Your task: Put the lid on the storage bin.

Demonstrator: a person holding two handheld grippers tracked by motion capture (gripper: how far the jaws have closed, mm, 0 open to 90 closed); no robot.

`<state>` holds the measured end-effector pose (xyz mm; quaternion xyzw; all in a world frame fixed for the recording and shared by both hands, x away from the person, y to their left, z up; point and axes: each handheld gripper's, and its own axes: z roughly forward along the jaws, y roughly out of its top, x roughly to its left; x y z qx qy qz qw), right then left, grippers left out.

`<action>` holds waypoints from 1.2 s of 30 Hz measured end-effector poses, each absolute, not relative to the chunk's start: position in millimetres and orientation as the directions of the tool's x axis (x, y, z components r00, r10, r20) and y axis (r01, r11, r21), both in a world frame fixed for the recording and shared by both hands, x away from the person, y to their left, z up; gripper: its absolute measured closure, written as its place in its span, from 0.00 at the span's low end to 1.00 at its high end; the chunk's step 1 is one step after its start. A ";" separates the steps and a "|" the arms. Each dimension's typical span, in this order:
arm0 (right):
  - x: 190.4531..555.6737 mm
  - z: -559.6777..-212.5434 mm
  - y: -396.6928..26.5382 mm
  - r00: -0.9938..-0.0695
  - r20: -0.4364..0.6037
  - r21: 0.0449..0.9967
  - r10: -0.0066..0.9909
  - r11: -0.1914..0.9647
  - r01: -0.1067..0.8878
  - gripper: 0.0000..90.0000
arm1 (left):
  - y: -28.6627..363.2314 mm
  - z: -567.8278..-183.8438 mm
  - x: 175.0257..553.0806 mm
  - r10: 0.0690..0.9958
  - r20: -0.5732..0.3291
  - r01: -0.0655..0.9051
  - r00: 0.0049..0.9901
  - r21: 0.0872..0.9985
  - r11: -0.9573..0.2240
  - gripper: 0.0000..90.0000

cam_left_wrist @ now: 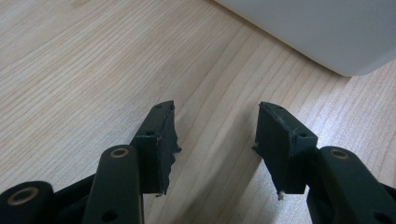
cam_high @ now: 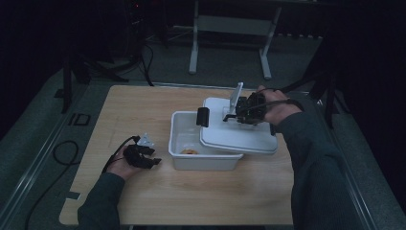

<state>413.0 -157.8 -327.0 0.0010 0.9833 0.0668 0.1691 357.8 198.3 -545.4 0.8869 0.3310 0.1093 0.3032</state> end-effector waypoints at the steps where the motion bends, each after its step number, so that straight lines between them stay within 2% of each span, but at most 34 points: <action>1: 413.1 -326.9 -156.9 -0.943 -0.333 0.133 0.023 0.991 -0.023 0.94 | 198.3 -545.4 357.8 0.653 -0.007 0.521 0.757 0.610 -0.597 0.53; 36: 411.7 -329.9 -128.1 -0.946 -0.324 0.126 -0.015 0.990 -0.059 0.94 | 198.5 -545.5 357.8 0.653 -0.008 0.520 0.757 0.612 -0.596 0.53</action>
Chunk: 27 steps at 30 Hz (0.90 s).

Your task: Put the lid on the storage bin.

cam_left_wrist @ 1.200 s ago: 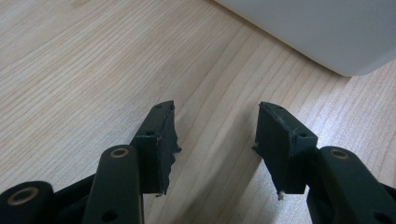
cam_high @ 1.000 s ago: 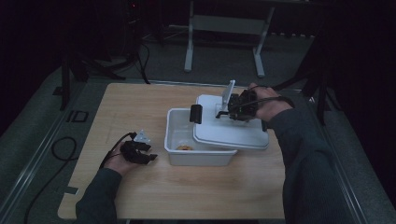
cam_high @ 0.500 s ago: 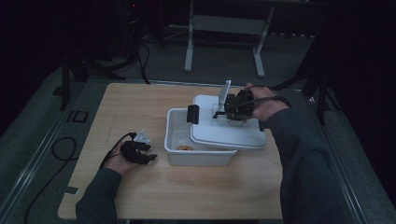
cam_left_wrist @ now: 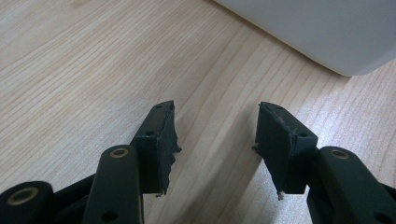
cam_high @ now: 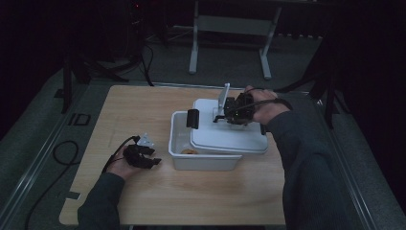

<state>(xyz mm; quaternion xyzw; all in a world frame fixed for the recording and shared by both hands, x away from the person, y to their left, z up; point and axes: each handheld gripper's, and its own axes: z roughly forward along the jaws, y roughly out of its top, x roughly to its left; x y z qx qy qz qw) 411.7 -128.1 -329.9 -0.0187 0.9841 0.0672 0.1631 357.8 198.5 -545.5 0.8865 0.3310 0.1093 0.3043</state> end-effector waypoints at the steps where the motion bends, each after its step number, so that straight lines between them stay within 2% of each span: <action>1: 411.5 -329.8 -127.0 -0.946 -0.323 0.123 -0.018 0.990 -0.061 0.94 | 198.5 -545.5 357.7 0.654 -0.008 0.521 0.757 0.612 -0.595 0.53; 27: 411.7 -334.0 -103.0 -0.948 -0.314 0.108 -0.046 0.991 -0.084 0.94 | 198.7 -545.6 357.7 0.652 -0.008 0.519 0.758 0.613 -0.595 0.53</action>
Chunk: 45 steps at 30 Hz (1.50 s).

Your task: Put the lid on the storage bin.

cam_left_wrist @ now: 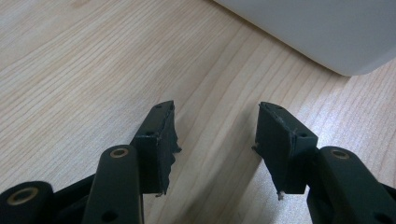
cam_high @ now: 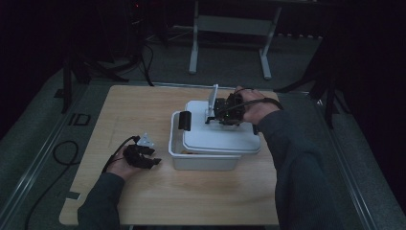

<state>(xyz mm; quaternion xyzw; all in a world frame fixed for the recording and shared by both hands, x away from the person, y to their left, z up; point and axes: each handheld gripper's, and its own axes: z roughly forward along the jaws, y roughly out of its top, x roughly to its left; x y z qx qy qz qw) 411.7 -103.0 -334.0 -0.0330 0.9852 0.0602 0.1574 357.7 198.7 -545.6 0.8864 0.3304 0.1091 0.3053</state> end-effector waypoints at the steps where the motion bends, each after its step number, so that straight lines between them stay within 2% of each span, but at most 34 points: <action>1: 411.7 -334.1 -101.9 -0.948 -0.315 0.110 -0.048 0.990 -0.087 0.94 | 198.7 -545.7 357.7 0.652 -0.008 0.519 0.758 0.613 -0.595 0.53; 45: 410.0 -338.1 -71.3 -0.946 -0.312 0.105 -0.086 0.987 -0.124 0.94 | 198.7 -545.8 358.6 0.645 -0.003 0.510 0.764 0.616 -0.601 0.53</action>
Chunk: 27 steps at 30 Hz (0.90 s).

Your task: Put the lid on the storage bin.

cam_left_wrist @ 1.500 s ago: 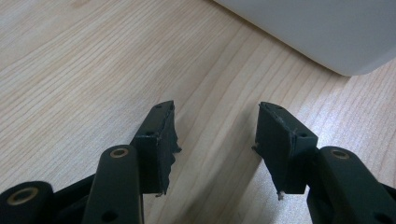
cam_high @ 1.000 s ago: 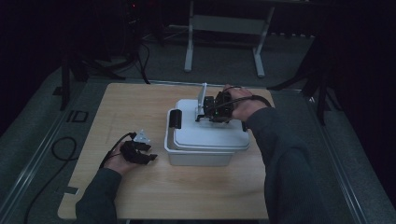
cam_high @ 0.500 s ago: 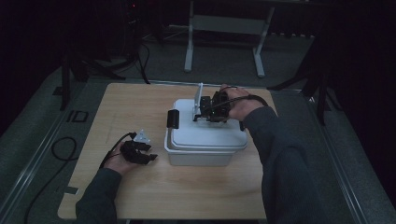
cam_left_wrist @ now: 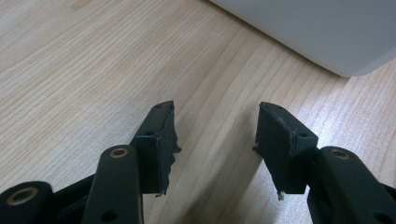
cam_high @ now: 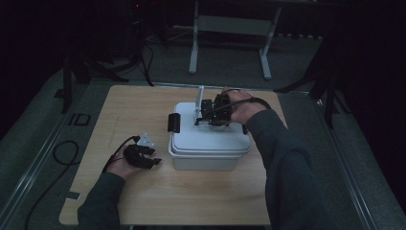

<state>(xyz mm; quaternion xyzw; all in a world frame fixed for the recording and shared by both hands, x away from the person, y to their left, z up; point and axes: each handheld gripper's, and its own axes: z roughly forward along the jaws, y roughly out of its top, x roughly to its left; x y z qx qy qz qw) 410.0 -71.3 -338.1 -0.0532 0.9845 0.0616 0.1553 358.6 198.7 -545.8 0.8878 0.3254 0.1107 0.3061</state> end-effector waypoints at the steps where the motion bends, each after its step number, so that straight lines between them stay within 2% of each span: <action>1: 410.0 -338.1 -71.0 -0.946 -0.313 0.106 -0.083 0.987 -0.122 0.94 | 198.7 -545.9 358.5 0.646 -0.004 0.511 0.764 0.616 -0.600 0.53; 27: 410.8 -346.4 -60.4 -0.948 -0.306 0.100 -0.091 0.987 -0.127 0.94 | 199.1 -546.5 358.1 0.647 -0.007 0.510 0.763 0.622 -0.594 0.53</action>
